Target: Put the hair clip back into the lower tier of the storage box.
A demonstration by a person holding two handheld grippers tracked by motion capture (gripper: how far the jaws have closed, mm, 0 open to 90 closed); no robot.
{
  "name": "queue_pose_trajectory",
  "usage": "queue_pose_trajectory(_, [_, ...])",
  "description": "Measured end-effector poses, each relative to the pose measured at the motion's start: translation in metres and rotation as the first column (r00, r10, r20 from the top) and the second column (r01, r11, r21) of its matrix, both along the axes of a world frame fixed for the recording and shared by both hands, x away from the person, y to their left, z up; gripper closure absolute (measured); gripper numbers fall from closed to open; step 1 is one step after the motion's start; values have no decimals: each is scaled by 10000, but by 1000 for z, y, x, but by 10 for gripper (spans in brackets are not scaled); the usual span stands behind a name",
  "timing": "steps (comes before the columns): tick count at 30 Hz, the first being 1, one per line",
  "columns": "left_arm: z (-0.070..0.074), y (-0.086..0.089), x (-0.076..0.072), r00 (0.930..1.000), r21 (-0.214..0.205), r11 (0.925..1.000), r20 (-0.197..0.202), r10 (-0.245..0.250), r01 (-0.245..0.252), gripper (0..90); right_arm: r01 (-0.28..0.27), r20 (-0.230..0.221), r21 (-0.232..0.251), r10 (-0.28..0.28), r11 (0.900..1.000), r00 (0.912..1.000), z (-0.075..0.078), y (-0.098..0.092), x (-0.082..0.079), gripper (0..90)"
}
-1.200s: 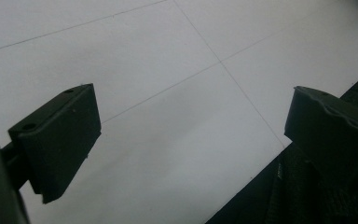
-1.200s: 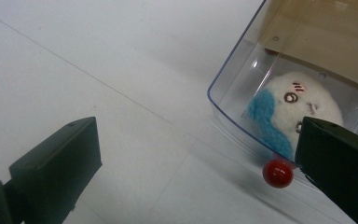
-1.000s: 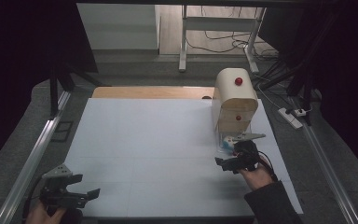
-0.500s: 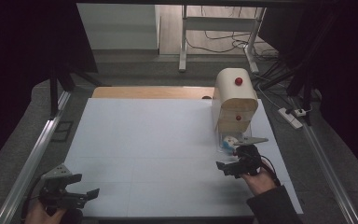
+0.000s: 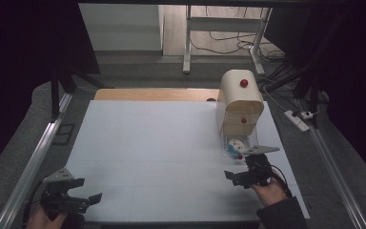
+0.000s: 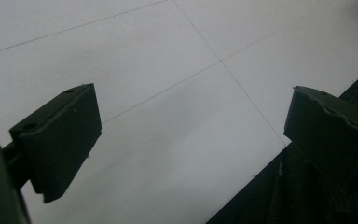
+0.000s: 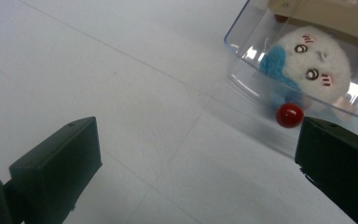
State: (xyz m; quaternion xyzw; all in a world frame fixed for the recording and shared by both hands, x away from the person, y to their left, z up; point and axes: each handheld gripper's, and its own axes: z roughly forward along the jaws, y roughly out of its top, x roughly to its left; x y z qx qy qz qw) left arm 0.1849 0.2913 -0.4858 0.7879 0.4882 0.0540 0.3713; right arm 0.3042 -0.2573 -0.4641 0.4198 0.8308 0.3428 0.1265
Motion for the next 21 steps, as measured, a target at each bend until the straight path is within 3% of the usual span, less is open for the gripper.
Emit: queue_pose_trajectory(21, [0,0,0,10000,-8,10000,-49,54,-55,39,254,-116,14,-254,9997,9996,-2,-17,-22,0])
